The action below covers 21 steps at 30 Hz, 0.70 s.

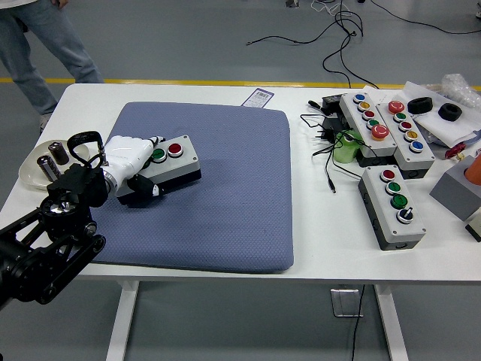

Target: Pick up the button,place it on the desk,press the button,press the button

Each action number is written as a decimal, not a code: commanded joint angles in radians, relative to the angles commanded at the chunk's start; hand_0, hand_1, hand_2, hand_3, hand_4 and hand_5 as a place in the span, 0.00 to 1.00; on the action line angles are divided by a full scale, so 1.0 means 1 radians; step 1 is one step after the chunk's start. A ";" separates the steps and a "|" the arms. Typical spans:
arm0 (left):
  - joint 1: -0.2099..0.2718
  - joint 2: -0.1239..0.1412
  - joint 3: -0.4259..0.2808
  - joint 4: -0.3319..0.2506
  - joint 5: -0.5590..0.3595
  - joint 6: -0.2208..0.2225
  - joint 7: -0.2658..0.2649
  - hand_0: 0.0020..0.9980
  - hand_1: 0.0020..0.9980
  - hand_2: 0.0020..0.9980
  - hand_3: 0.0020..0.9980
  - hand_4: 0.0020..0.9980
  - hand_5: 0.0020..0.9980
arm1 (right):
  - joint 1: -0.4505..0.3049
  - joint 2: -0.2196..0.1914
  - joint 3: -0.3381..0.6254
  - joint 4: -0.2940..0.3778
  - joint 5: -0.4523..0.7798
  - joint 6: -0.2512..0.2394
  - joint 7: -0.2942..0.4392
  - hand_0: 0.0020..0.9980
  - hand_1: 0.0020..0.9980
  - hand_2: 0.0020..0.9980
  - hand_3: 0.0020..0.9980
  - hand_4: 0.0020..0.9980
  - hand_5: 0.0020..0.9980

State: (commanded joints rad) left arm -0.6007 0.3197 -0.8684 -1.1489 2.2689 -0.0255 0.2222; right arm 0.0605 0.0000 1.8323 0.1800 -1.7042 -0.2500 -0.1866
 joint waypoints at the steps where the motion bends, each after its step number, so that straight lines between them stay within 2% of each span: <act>1: -0.005 0.005 0.008 0.007 0.000 0.016 -0.023 0.00 0.00 0.02 0.26 0.78 0.00 | 0.000 0.000 0.000 0.000 0.000 0.000 0.000 0.52 0.65 0.70 0.62 0.31 0.14; 5: -0.039 0.026 0.049 0.056 0.000 0.090 -0.145 0.00 0.00 0.02 0.26 0.78 0.00 | -0.001 0.000 -0.001 0.000 -0.002 0.000 0.000 0.52 0.65 0.70 0.62 0.31 0.14; 8: -0.075 0.041 0.096 0.091 0.000 0.123 -0.229 0.00 0.00 0.02 0.26 0.78 0.00 | 0.000 0.000 -0.003 0.000 0.000 0.000 0.000 0.52 0.65 0.70 0.62 0.31 0.14; 12: -0.126 0.053 0.171 0.139 0.000 0.149 -0.304 0.00 0.00 0.02 0.26 0.79 0.00 | 0.002 0.000 -0.007 0.000 -0.001 0.001 -0.001 0.52 0.65 0.70 0.62 0.31 0.13; 16: -0.161 0.059 0.224 0.173 0.000 0.149 -0.339 0.00 0.00 0.02 0.26 0.79 0.00 | 0.003 0.000 -0.011 0.000 0.000 0.002 -0.001 0.52 0.65 0.70 0.62 0.31 0.13; 21: -0.170 0.056 0.235 0.196 -0.019 0.134 -0.339 0.00 0.00 0.02 0.27 0.80 0.00 | 0.004 0.000 -0.016 0.000 0.005 0.001 0.000 0.52 0.65 0.70 0.62 0.31 0.14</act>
State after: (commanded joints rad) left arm -0.7705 0.3761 -0.6338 -0.9527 2.2502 0.1082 -0.1163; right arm 0.0644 0.0000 1.8164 0.1800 -1.6992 -0.2492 -0.1871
